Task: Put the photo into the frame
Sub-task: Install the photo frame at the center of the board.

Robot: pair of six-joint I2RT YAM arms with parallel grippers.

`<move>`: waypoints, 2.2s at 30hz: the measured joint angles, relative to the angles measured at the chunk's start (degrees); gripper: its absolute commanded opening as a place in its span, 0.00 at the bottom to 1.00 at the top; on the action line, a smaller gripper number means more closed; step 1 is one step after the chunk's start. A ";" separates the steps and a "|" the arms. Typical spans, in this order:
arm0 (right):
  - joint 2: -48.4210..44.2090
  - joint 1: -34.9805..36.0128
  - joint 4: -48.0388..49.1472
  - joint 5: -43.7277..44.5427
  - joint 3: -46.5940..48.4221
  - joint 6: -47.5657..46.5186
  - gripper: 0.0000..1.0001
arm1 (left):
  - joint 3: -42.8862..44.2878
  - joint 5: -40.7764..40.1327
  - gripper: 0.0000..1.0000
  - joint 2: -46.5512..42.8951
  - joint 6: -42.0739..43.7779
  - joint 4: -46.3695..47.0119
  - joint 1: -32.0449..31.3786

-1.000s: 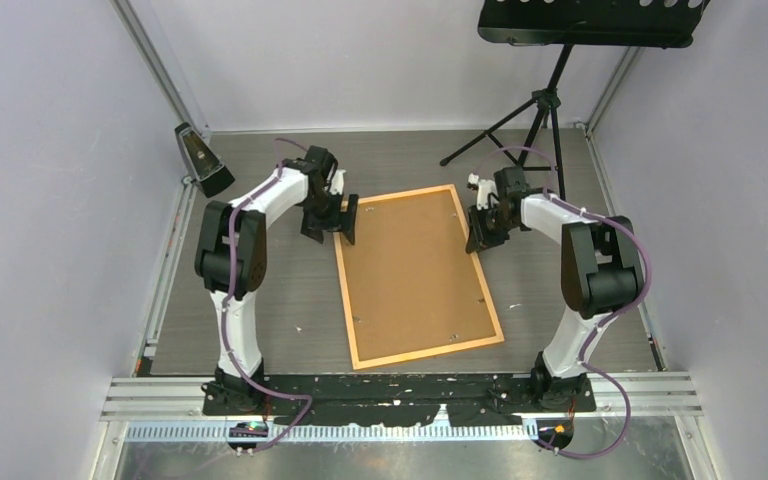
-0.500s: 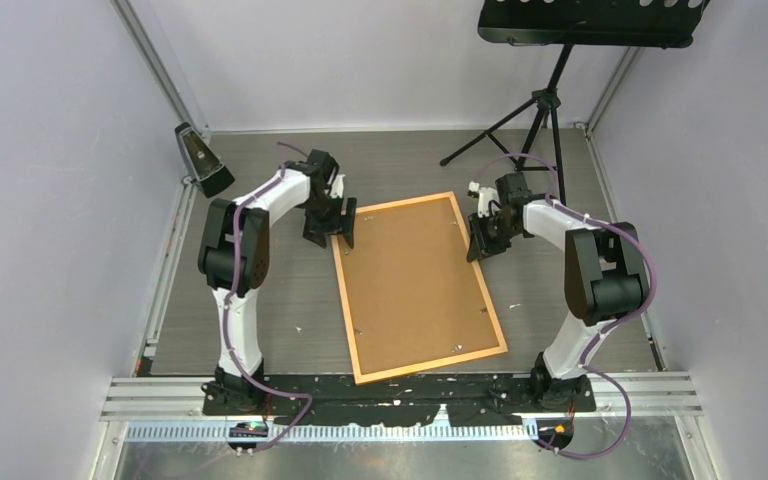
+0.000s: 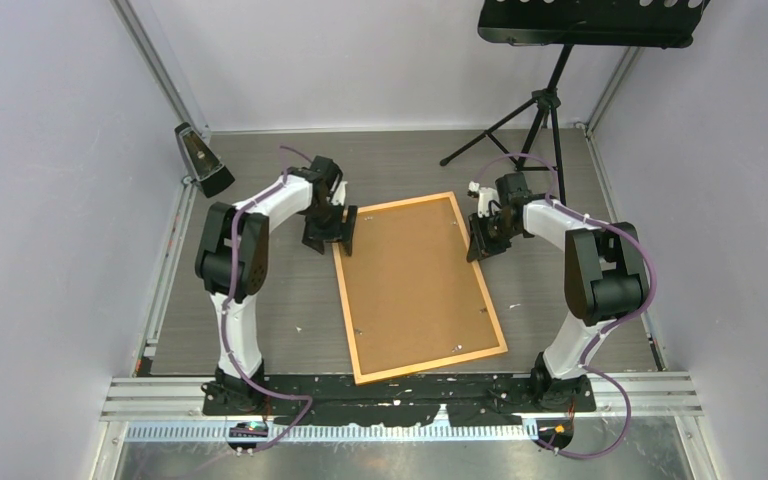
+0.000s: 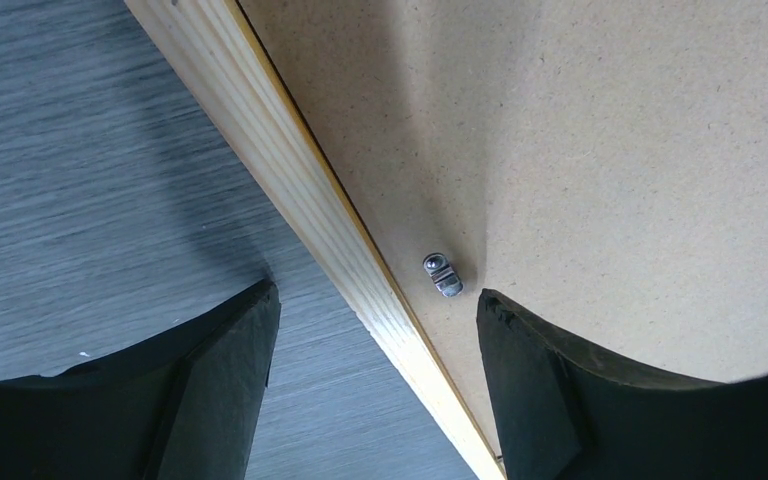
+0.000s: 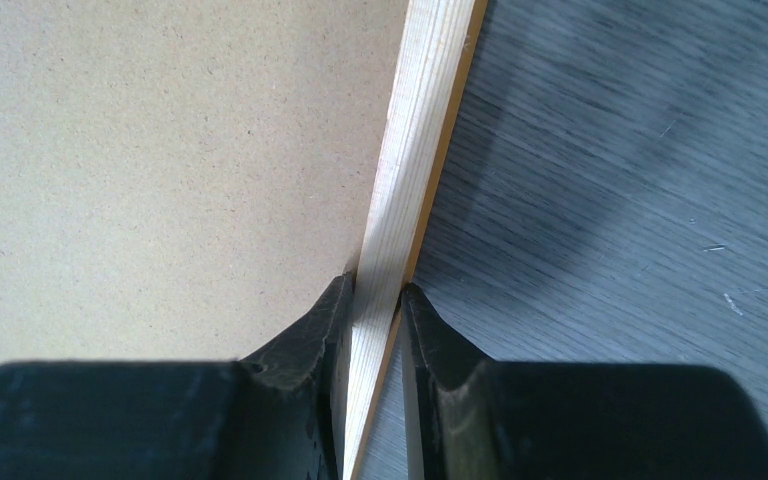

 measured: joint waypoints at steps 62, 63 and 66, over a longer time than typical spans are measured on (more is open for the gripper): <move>3.63 -0.70 -5.68 -0.22 5.88 -6.01 0.06 | -0.96 -2.95 0.87 -4.02 7.28 -0.46 -0.66; 4.44 -0.70 -6.38 -0.35 7.08 -7.30 0.06 | -0.96 -3.04 0.88 -5.25 7.85 -0.68 -0.59; 7.74 -0.59 -9.55 -0.63 11.98 -12.17 0.06 | 0.24 -3.08 0.90 -8.37 10.16 -1.73 -0.55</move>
